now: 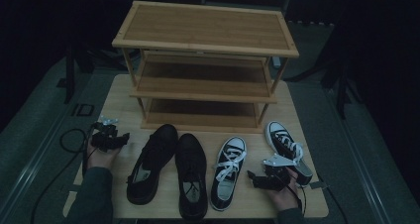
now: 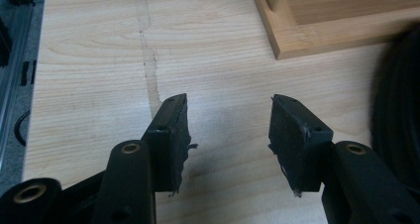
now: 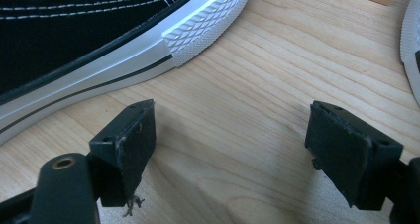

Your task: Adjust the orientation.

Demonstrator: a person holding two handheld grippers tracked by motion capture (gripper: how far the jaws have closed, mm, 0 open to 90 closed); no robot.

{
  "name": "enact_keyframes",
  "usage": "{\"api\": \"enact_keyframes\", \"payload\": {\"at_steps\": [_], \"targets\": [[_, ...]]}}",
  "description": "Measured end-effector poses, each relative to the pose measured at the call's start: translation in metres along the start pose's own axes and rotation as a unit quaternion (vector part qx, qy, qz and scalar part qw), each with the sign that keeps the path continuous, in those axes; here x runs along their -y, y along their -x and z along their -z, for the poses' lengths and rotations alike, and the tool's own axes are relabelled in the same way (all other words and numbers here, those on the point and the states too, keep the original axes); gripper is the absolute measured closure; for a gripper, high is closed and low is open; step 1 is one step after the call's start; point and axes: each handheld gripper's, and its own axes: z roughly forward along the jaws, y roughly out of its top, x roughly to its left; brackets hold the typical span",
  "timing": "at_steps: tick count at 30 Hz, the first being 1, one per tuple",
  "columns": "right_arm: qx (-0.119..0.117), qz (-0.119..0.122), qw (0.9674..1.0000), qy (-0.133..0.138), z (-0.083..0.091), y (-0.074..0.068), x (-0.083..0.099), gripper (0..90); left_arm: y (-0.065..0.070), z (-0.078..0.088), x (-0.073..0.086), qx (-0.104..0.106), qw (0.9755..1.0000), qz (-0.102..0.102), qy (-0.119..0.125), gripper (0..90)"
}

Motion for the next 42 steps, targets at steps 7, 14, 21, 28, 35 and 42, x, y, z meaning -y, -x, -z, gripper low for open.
{"api": "enact_keyframes", "payload": {"at_steps": [7, 14, 21, 28, 35, 42], "targets": [[0.000, -0.001, 1.0000, 0.000, 0.000, 0.000, 0.000, 19.7, -0.002, 0.016, 0.001, 0.026, 0.9996, -0.012, -0.004, 48.7], [0.001, -0.002, 1.0000, 0.000, 0.000, -0.001, 0.000, 19.7, -0.002, 0.029, 0.000, 0.055, 0.9983, -0.017, 0.010, 49.5], [0.001, -0.002, 1.0000, 0.000, 0.000, -0.001, 0.000, 19.7, 0.003, 0.046, -0.003, 0.073, 0.9966, -0.019, 0.033, 47.5], [0.002, -0.003, 1.0000, 0.000, 0.000, -0.001, 0.000, 19.7, 0.009, 0.057, -0.007, 0.090, 0.9948, -0.032, 0.036, 48.2], [0.002, -0.003, 1.0000, 0.000, 0.000, -0.001, 0.000, 19.7, 0.016, 0.065, -0.010, 0.102, 0.9936, -0.044, 0.024, 48.8], [0.002, -0.003, 1.0000, 0.000, 0.000, -0.001, 0.000, 19.6, 0.022, 0.072, -0.012, 0.106, 0.9927, -0.052, 0.027, 48.8]]}}
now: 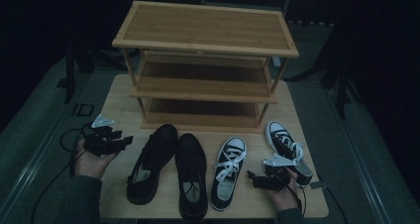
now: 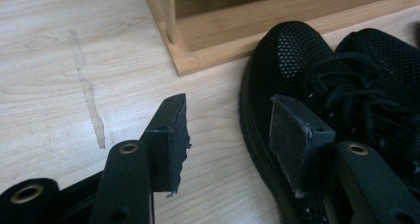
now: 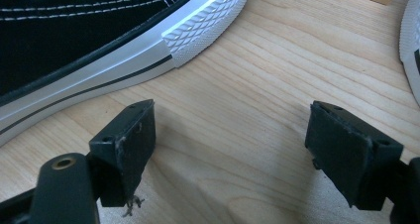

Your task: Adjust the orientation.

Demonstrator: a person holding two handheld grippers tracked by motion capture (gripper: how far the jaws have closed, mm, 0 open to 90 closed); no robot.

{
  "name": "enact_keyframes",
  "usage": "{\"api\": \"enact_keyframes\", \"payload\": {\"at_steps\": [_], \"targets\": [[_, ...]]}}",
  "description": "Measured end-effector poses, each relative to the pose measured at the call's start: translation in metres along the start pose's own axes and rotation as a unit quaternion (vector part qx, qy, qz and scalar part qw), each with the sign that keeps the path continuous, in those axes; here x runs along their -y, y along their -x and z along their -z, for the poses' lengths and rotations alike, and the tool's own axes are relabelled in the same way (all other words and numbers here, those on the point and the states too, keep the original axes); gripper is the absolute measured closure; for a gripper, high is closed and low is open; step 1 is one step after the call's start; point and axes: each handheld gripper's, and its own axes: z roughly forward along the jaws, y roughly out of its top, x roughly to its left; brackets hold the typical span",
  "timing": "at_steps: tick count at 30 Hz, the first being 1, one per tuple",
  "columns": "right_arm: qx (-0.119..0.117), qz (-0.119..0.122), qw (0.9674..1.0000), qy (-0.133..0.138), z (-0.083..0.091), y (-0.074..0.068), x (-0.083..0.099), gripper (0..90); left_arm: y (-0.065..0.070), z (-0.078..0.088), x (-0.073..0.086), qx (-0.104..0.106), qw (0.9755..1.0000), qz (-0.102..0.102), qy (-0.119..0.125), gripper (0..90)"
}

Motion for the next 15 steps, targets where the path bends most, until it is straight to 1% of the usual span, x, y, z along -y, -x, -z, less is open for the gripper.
{"api": "enact_keyframes", "payload": {"at_steps": [2, 3, 6, 9, 11, 13, 15], "targets": [[0.000, 0.000, 1.0000, 0.000, 0.000, 0.000, 0.000, 19.6, 0.002, 0.002, -0.001, 0.002, 1.0000, -0.002, 0.002, 48.2], [0.000, 0.000, 1.0000, 0.000, 0.000, 0.000, 0.000, 19.7, 0.005, 0.005, -0.001, 0.007, 0.9999, -0.004, 0.008, 48.2], [0.000, 0.000, 1.0000, 0.000, 0.000, 0.000, 0.000, 19.7, 0.010, 0.008, -0.001, 0.013, 0.9998, -0.010, 0.011, 46.9], [0.000, 0.000, 1.0000, 0.000, 0.000, 0.000, 0.000, 19.6, 0.013, 0.010, -0.001, 0.019, 0.9996, -0.017, 0.008, 46.7], [0.000, 0.000, 1.0000, 0.000, 0.000, 0.000, 0.000, 19.6, 0.016, 0.011, -0.002, 0.022, 0.9994, -0.026, 0.003, 46.0], [0.000, 0.000, 1.0000, 0.000, 0.000, 0.000, 0.000, 19.6, 0.017, 0.012, -0.002, 0.029, 0.9990, -0.033, 0.000, 45.8], [0.000, 0.000, 1.0000, 0.000, 0.000, 0.000, 0.000, 19.6, 0.019, 0.012, -0.003, 0.032, 0.9989, -0.035, -0.001, 45.6]]}}
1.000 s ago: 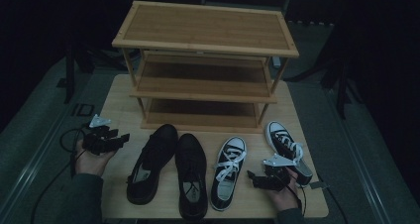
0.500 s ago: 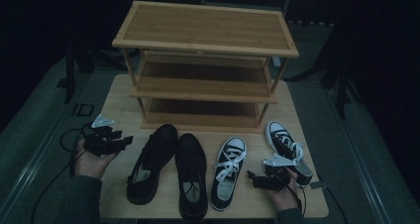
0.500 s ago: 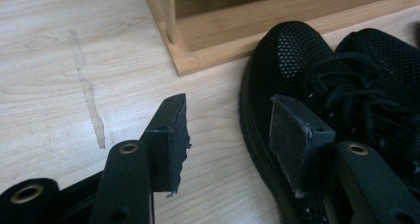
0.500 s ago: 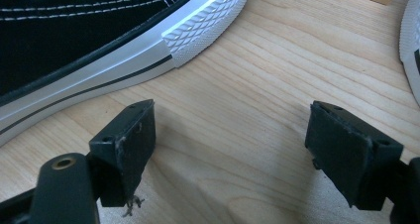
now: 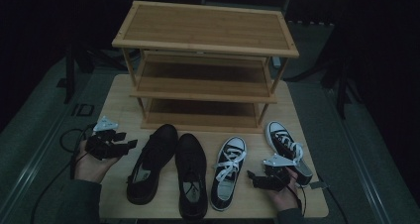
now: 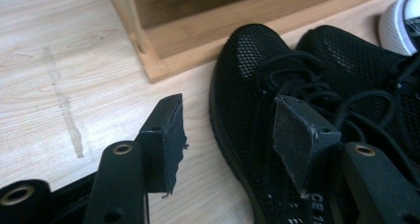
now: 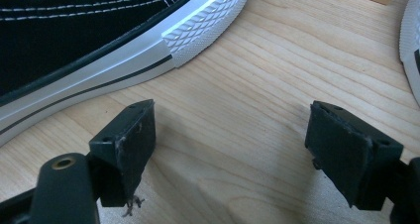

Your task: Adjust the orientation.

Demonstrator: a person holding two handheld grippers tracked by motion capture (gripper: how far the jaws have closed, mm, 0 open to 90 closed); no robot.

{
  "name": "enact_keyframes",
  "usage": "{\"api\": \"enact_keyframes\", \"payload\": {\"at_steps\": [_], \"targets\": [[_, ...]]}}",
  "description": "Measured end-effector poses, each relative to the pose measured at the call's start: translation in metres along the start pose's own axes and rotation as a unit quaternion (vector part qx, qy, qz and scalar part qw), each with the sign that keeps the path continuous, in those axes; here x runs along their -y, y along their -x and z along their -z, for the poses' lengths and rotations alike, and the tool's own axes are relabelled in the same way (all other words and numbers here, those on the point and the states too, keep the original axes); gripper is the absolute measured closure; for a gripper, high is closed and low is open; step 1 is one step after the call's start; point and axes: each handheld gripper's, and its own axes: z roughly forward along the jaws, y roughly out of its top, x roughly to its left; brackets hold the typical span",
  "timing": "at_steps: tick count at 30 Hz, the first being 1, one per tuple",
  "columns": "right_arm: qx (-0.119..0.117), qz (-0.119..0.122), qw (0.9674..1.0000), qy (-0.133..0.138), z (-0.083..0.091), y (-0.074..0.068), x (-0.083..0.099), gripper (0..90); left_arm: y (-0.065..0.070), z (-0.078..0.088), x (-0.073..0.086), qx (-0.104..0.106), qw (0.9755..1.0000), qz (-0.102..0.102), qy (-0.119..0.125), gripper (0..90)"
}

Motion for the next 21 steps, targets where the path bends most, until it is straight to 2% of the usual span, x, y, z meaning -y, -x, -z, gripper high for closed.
{"api": "enact_keyframes", "payload": {"at_steps": [21], "targets": [[0.000, 0.000, 1.0000, 0.000, 0.000, 0.000, 0.000, 19.6, 0.019, 0.005, -0.005, 0.023, 0.9991, -0.030, -0.019, 45.9]]}}
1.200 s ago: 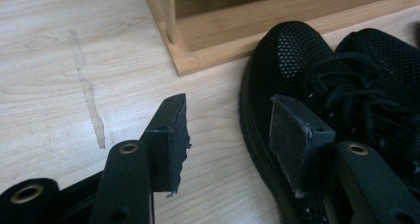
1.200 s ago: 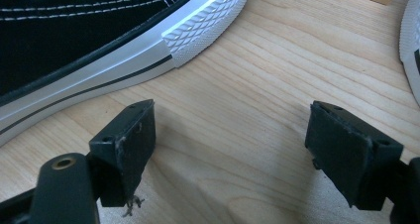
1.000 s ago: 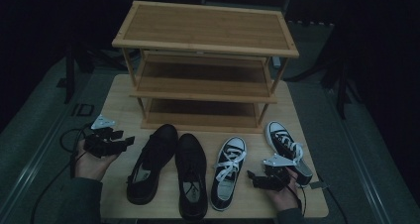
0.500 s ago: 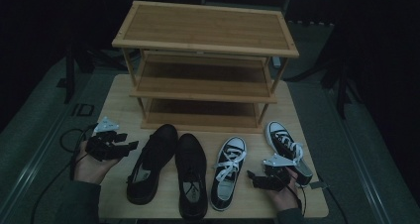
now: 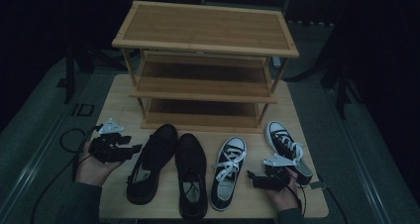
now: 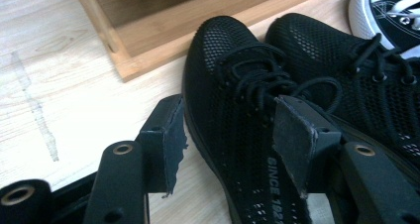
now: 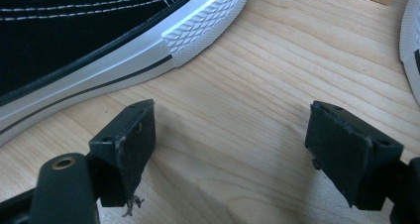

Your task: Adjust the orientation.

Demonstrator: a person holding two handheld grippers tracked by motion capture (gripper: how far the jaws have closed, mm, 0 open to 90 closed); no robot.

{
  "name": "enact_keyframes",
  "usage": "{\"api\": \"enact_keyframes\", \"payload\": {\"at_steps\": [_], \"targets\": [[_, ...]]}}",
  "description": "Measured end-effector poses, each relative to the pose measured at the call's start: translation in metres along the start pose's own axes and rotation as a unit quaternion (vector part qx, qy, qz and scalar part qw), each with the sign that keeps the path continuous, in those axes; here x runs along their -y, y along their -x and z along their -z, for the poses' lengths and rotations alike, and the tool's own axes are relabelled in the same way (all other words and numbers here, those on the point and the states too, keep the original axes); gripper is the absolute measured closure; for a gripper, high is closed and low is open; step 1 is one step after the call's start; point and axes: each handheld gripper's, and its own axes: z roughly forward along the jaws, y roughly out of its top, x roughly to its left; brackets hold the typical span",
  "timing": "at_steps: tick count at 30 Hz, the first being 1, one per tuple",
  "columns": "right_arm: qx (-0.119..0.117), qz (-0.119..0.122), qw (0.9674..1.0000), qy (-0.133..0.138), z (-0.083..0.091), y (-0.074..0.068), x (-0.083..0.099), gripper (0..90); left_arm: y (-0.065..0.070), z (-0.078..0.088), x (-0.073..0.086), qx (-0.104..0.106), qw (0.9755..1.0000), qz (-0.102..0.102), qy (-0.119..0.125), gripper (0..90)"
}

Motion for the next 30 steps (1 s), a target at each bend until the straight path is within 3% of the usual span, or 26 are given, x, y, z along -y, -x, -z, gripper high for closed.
{"api": "enact_keyframes", "payload": {"at_steps": [16, 30], "targets": [[0.000, 0.000, 1.0000, 0.000, 0.000, 0.000, 0.000, 19.6, 0.014, 0.001, 0.001, 0.014, 0.9998, -0.005, -0.014, 45.2], [0.000, 0.000, 1.0000, 0.000, 0.000, 0.000, 0.000, 19.4, 0.021, -0.017, 0.010, 0.003, 0.9974, -0.022, -0.069, 52.3]]}}
